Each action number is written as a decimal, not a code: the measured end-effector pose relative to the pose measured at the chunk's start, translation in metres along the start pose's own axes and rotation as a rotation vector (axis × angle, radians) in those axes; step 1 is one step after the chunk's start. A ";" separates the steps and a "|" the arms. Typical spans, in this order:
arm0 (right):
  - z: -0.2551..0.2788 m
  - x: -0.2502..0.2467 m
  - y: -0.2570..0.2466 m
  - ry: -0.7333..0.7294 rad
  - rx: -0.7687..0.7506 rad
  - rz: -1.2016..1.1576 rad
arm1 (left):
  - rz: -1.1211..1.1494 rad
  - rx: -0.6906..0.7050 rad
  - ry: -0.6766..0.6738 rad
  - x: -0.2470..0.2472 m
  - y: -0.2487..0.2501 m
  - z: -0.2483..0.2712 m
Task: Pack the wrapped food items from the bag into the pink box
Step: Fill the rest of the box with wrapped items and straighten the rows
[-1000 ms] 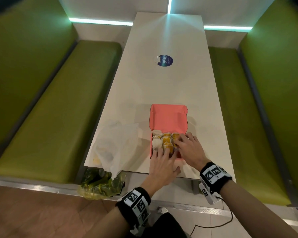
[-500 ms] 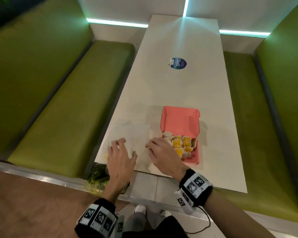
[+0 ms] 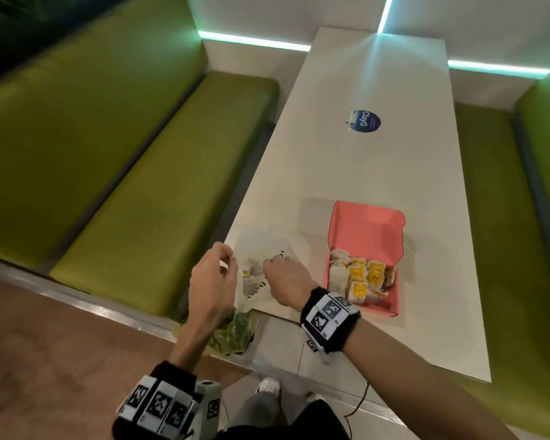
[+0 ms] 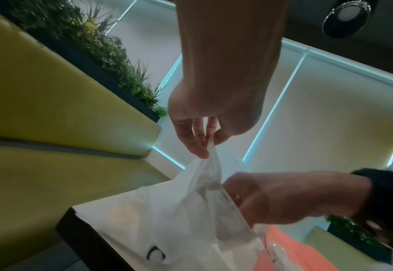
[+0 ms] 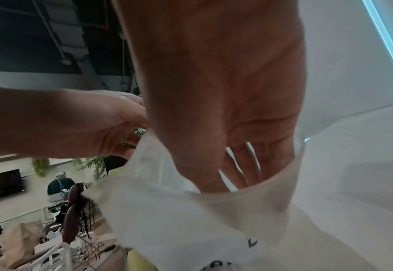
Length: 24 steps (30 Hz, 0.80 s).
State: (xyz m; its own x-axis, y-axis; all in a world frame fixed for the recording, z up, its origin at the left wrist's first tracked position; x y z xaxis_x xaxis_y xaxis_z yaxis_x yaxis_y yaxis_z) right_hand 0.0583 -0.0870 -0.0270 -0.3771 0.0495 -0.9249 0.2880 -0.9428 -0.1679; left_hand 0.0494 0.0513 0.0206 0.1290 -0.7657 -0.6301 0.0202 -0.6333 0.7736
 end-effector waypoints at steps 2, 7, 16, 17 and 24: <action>-0.008 0.000 -0.009 -0.013 -0.018 -0.033 | 0.024 0.008 -0.044 0.008 0.005 0.005; -0.022 0.006 -0.030 -0.198 -0.082 0.108 | 0.046 0.076 -0.106 0.023 0.015 0.018; -0.028 0.025 -0.025 -0.102 -0.079 -0.055 | 0.076 0.141 -0.211 0.024 0.010 0.023; -0.030 0.028 -0.022 -0.085 -0.076 -0.107 | 0.078 0.107 -0.221 0.024 0.002 0.022; -0.023 0.059 -0.003 -0.286 0.034 -0.166 | -0.090 -0.289 -0.212 0.033 -0.096 -0.003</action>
State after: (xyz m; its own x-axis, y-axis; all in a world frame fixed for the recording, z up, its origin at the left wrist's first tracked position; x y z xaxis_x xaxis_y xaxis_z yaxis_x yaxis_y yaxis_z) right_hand 0.0552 -0.0738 -0.0886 -0.6499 0.1134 -0.7515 0.1742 -0.9403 -0.2925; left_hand 0.0545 0.0873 -0.0740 -0.0942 -0.7338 -0.6728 0.3056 -0.6644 0.6820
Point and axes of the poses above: each hand's wrist, its own z-axis away from the middle knuckle, its own x-axis out of the palm, y = z × x, the point moved 7 cm from there along -z, towards the middle knuckle, and after that the axes turned 3 degrees about z, right-handed, at the moved point
